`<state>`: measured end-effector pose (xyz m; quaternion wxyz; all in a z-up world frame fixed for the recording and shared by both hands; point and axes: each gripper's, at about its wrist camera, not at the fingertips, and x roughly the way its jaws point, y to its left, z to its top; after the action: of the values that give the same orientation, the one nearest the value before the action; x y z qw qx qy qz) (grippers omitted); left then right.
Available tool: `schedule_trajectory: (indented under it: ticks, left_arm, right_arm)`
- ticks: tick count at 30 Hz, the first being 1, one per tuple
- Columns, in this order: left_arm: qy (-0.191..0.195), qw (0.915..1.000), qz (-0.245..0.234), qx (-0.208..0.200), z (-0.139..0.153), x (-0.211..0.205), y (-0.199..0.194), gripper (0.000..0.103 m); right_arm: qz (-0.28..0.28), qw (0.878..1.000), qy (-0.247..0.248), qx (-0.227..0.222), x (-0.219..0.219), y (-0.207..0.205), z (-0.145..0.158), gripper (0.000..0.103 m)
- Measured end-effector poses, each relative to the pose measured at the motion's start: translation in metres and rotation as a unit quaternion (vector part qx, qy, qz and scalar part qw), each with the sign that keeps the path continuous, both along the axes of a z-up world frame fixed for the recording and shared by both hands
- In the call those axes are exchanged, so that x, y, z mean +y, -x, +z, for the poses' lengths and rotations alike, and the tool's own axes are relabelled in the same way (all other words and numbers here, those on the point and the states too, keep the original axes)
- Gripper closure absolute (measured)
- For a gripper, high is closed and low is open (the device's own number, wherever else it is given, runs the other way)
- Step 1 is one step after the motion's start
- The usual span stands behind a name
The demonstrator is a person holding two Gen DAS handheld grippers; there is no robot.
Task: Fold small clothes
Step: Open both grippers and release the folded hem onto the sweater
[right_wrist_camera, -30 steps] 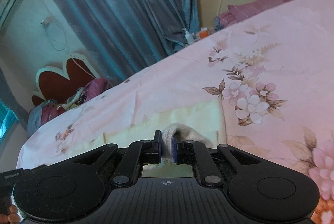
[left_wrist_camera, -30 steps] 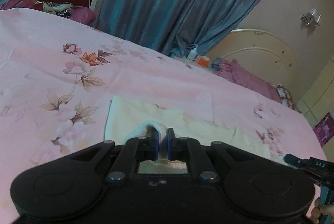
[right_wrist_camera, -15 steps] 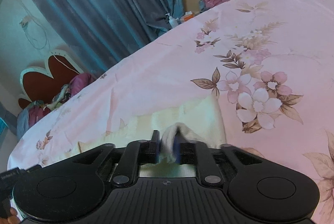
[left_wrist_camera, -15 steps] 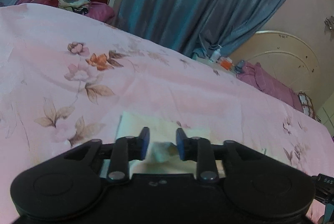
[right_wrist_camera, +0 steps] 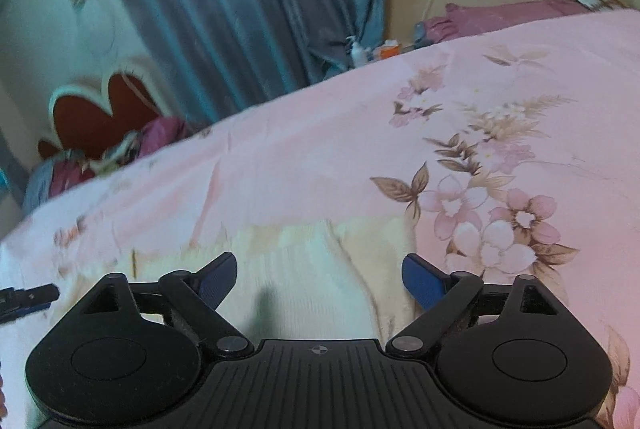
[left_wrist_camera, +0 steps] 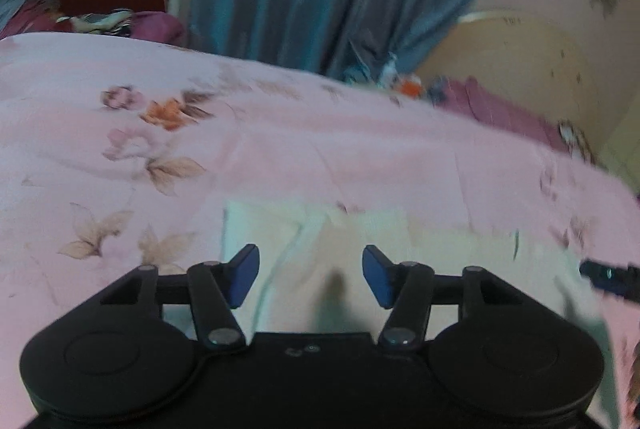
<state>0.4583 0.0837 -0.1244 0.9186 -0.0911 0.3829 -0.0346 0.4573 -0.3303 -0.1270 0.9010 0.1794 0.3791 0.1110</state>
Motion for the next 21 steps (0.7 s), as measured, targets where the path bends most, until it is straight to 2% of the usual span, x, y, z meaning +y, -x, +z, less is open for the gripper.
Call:
schedule_trajectory:
  ticks: [1, 4, 6, 7, 8, 9, 11, 12, 18, 21]
  left_arm:
    - [-0.005, 1.0, -0.005, 0.003, -0.004, -0.003, -0.001, 0.055]
    - [-0.014, 0.9998, -0.008, 0.013, -0.015, -0.005, -0.003, 0.062]
    - [-0.018, 0.9997, -0.008, 0.016, -0.019, -0.004, -0.004, 0.078]
    - [-0.021, 0.9996, -0.009, 0.016, -0.02, -0.003, -0.003, 0.083]
    - [-0.024, 0.9996, -0.01, 0.014, -0.021, -0.002, -0.003, 0.091]
    - [-0.024, 0.9996, -0.012, 0.013, -0.021, -0.002, -0.002, 0.096]
    - [-0.023, 0.9996, -0.013, 0.003, -0.019, -0.002, 0.001, 0.098]
    - [-0.023, 0.9996, -0.013, -0.003, -0.017, -0.002, 0.002, 0.098]
    - [-0.027, 0.9972, -0.001, -0.069, 0.003, -0.008, 0.01, 0.099]
    - [-0.035, 0.9968, 0.007, -0.071, 0.002, -0.012, 0.001, 0.099]
  right_arm:
    - [0.005, 1.0, 0.001, 0.006, 0.001, -0.001, -0.003, 0.042]
    - [0.011, 1.0, 0.007, 0.014, 0.002, -0.005, -0.01, 0.044]
    - [0.019, 1.0, 0.012, 0.013, 0.004, -0.006, -0.012, 0.048]
    - [0.028, 0.999, 0.017, 0.012, 0.006, -0.007, -0.013, 0.07]
    - [0.037, 0.999, 0.024, 0.013, 0.009, -0.008, -0.013, 0.081]
    - [0.039, 0.999, 0.031, 0.011, 0.011, -0.008, -0.013, 0.091]
    - [0.041, 0.999, 0.035, 0.009, 0.011, -0.009, -0.013, 0.094]
    - [0.04, 0.999, 0.036, 0.004, 0.011, -0.008, -0.012, 0.099]
    - [0.014, 0.998, 0.036, -0.048, 0.006, -0.003, 0.008, 0.1]
    - [0.005, 0.998, 0.042, -0.053, 0.008, -0.009, 0.01, 0.1]
